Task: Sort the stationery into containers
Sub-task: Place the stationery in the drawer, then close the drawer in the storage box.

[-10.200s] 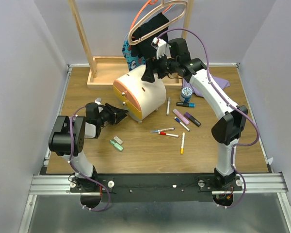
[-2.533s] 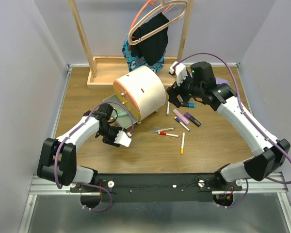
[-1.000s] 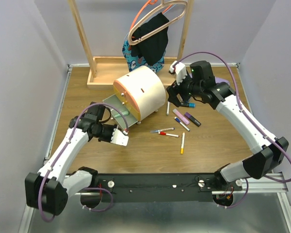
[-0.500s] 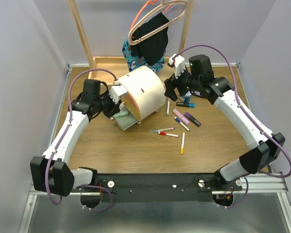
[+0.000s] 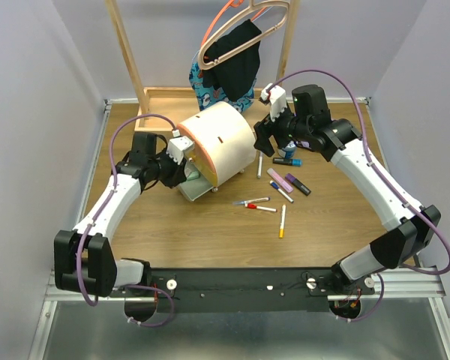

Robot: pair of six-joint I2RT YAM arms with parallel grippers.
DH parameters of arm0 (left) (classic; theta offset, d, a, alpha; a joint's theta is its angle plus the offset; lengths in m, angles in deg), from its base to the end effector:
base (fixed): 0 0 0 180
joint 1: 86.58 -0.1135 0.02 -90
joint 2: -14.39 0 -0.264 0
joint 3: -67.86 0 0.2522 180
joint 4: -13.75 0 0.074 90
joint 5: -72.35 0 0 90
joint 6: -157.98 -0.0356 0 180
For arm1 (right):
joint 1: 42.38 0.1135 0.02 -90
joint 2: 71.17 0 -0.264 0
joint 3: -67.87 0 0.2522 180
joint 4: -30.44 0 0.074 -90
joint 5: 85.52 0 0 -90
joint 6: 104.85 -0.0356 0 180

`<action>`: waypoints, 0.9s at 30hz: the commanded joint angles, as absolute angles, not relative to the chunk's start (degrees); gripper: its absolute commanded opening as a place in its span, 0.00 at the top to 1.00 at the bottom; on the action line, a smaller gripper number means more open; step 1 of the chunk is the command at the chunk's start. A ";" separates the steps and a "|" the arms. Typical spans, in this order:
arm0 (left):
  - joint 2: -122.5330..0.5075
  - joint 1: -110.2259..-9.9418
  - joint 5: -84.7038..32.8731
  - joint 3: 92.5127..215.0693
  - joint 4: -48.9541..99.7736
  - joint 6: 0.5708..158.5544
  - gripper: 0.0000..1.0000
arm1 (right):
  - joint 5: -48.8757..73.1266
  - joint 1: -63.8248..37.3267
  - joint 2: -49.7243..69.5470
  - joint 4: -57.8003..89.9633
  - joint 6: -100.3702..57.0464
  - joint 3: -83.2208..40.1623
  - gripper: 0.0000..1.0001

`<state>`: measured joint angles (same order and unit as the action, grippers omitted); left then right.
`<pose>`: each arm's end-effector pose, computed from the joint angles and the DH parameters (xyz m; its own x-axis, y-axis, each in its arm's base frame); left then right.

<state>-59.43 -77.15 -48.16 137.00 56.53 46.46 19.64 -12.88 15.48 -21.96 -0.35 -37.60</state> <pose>0.2620 -0.0618 0.2693 -0.5002 0.4034 -0.7662 0.7130 0.6940 -0.1000 0.2857 0.1724 0.3985 -0.2996 -0.4472 -0.8428 -0.7643 0.6412 -0.0686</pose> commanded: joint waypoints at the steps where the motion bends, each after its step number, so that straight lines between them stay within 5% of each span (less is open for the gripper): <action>1: -58.30 -77.88 -50.87 134.01 49.50 50.84 0.63 | 20.57 -13.28 15.31 -21.12 -0.96 -38.09 0.14; 5: -53.91 -78.49 -50.26 130.41 44.75 53.22 0.47 | 20.74 -13.28 15.84 -21.20 -1.14 -38.36 0.13; 16: -41.68 -85.96 -41.30 127.25 44.03 81.30 0.44 | 24.96 -13.20 20.66 -20.33 -4.21 -44.59 0.16; 23: -46.59 -94.57 -50.95 115.57 38.36 106.19 0.64 | 23.56 -12.58 27.08 -19.54 -6.06 -52.50 0.24; 27: -46.87 -98.44 -55.35 108.79 28.14 114.99 0.91 | 24.08 -11.79 29.02 -19.01 -6.06 -54.79 0.42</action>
